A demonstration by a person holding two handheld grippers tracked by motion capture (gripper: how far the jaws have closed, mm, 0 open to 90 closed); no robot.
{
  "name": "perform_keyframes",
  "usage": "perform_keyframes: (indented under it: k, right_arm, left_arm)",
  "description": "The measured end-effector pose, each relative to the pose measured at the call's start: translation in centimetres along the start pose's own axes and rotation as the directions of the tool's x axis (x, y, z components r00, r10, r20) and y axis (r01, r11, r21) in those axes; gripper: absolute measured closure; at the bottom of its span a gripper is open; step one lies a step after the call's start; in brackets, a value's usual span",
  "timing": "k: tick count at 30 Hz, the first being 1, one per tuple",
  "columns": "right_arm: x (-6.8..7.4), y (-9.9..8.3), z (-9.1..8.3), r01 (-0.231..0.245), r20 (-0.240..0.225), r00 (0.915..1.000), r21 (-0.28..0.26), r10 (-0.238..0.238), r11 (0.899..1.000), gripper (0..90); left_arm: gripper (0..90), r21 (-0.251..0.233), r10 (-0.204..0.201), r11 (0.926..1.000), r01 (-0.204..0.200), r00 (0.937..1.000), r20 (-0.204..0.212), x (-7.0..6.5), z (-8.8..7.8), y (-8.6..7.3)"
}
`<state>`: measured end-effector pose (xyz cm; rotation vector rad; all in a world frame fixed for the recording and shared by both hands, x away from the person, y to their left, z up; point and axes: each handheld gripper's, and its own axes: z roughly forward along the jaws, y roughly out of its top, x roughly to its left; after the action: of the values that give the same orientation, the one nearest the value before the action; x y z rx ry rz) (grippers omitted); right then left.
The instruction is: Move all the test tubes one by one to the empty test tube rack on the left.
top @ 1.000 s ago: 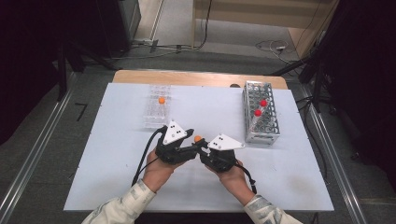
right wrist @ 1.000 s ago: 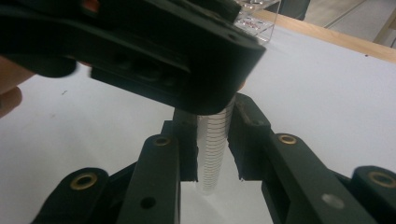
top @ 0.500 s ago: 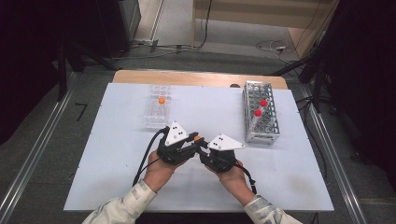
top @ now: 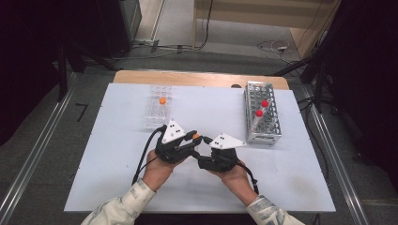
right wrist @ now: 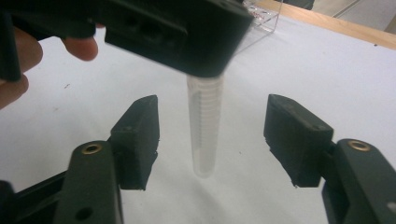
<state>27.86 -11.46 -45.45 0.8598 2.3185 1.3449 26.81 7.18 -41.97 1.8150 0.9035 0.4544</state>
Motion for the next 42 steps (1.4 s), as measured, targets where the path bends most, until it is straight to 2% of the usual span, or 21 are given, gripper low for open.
perform_keyframes:
  k: [9,20,23,29,42]
  right_arm:
    - [-1.1,0.0,-1.1,-0.020,0.012,0.9997,0.000,0.020,1.000,30.8]
    - [-1.8,-0.4,-1.8,-0.035,0.026,0.9990,0.005,0.035,0.999,30.1]
    - [-1.8,-0.4,-1.8,-0.034,0.028,0.9990,0.007,0.034,0.999,30.1]
    - [-2.0,-0.4,-1.9,-0.036,0.030,0.9989,0.006,0.036,0.999,30.2]
    - [-2.2,-0.5,-2.1,-0.043,0.036,0.9984,0.001,0.043,0.999,30.4]
  left_arm:
    - [69.8,-0.022,-0.053,0.9984,0.052,0.9979,-0.038,2.3,-0.8,0.9]
    - [69.8,-0.051,-0.088,0.9952,0.084,0.9931,-0.078,4.7,-1.5,2.6]
    - [69.8,-0.059,-0.101,0.9936,0.096,0.9908,-0.090,5.5,-1.6,3.5]
    - [69.8,-0.069,-0.103,0.9932,0.094,0.9856,-0.134,6.9,-1.9,4.9]
    - [69.8,-0.085,-0.121,0.9908,0.106,0.9725,-0.199,8.9,-2.5,5.4]
